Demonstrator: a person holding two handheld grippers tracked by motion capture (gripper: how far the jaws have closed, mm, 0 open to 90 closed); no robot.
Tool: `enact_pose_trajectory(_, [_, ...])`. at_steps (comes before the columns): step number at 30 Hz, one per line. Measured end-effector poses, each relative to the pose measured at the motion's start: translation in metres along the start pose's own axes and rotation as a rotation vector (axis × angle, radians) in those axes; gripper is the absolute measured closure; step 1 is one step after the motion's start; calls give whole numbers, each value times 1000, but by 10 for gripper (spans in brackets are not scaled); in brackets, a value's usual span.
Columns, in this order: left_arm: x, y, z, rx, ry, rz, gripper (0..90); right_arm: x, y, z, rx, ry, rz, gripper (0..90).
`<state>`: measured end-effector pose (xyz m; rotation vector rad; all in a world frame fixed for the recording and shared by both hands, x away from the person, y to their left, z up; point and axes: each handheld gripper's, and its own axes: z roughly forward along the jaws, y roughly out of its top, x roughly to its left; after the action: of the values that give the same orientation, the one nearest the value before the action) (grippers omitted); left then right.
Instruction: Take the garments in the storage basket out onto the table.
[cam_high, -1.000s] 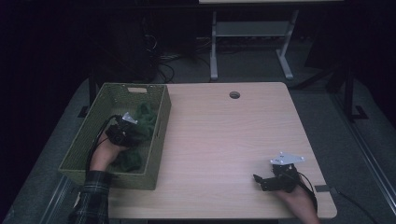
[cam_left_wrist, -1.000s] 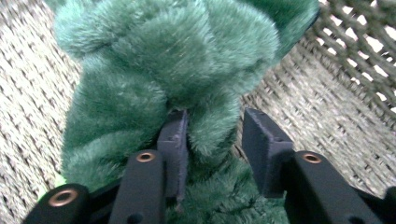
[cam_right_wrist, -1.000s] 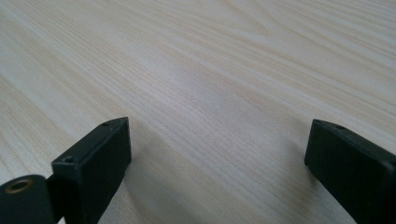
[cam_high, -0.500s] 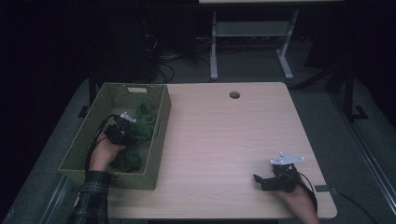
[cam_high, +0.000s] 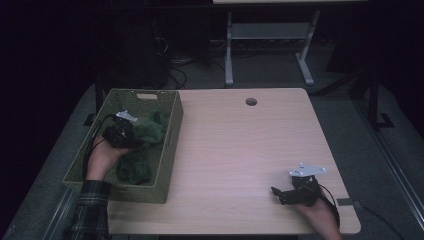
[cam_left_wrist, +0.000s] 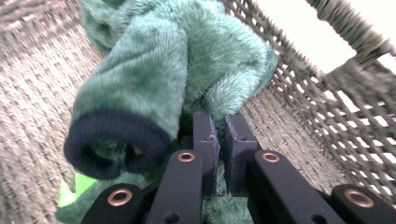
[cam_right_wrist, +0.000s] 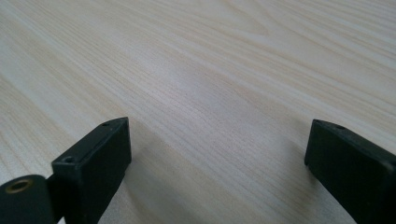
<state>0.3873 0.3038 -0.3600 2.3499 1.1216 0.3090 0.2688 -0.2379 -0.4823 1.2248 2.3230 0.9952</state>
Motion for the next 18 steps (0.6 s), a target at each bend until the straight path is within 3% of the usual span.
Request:
enact_pose_trajectory(8, [5, 5, -25, -53, -38, -25, 851, 0, 0, 0, 0, 0, 0, 69])
enact_pose_trajectory(18, [8, 12, -51, -101, -50, -63, 851, 0, 0, 0, 0, 0, -1, 69])
